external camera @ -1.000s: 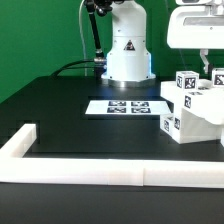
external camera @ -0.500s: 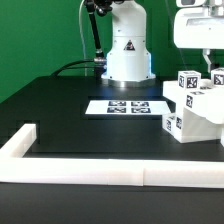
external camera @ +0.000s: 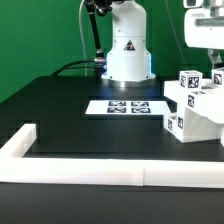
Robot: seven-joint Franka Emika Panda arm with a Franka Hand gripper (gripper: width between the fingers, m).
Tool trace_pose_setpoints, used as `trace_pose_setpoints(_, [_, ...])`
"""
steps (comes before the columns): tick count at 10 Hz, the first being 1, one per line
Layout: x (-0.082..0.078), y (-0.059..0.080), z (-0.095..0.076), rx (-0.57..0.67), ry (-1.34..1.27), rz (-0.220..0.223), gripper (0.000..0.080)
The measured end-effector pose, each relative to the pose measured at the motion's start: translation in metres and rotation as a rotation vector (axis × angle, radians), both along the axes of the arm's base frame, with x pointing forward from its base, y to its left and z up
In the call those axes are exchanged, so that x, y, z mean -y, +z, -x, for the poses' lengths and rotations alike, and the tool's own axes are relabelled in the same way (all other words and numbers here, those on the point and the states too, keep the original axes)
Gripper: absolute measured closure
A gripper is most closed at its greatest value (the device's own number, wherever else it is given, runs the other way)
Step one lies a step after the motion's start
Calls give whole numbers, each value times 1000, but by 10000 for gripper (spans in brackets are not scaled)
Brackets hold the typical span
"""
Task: Assemble chair
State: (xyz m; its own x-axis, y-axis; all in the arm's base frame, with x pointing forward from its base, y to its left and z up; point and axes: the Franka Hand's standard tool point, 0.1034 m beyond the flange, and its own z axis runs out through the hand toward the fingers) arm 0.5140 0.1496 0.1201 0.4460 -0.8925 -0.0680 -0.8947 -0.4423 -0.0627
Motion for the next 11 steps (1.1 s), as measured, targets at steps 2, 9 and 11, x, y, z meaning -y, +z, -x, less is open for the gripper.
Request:
trace_pose_setpoints(2, [-2,0,2,-7,37,2,232])
trace_pose_setpoints(9, [-1,-1,2,35,518,15,151])
trace_pose_setpoints(11, [-2,-2,4,29,741,61,151])
